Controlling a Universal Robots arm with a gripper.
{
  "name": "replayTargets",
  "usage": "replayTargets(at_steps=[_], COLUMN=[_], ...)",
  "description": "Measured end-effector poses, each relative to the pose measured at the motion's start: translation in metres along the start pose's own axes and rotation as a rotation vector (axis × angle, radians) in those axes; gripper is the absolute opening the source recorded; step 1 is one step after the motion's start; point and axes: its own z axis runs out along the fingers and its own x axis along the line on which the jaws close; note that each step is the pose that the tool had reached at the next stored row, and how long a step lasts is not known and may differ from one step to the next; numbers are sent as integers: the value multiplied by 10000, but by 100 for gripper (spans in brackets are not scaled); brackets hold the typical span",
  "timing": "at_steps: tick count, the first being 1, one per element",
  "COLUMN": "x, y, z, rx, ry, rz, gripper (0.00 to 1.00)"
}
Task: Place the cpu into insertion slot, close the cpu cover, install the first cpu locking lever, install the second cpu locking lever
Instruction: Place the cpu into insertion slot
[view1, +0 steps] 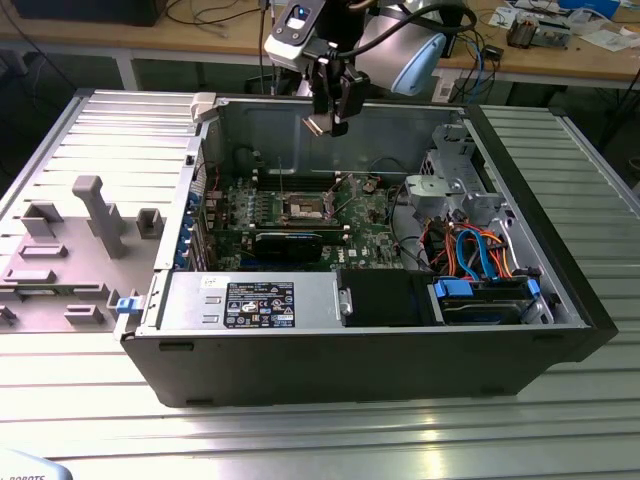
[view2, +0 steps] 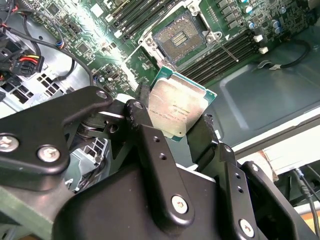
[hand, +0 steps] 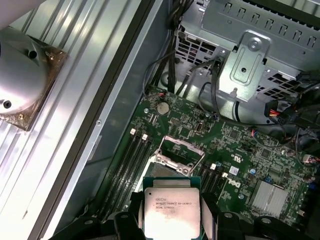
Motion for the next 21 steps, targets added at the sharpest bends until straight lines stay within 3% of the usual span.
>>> replayTargets(at_steps=[12, 21], x=[0, -1], y=[1, 1], z=[1, 1], rx=[1, 24], ry=[-23, -75], rz=[167, 168], gripper=[54, 54])
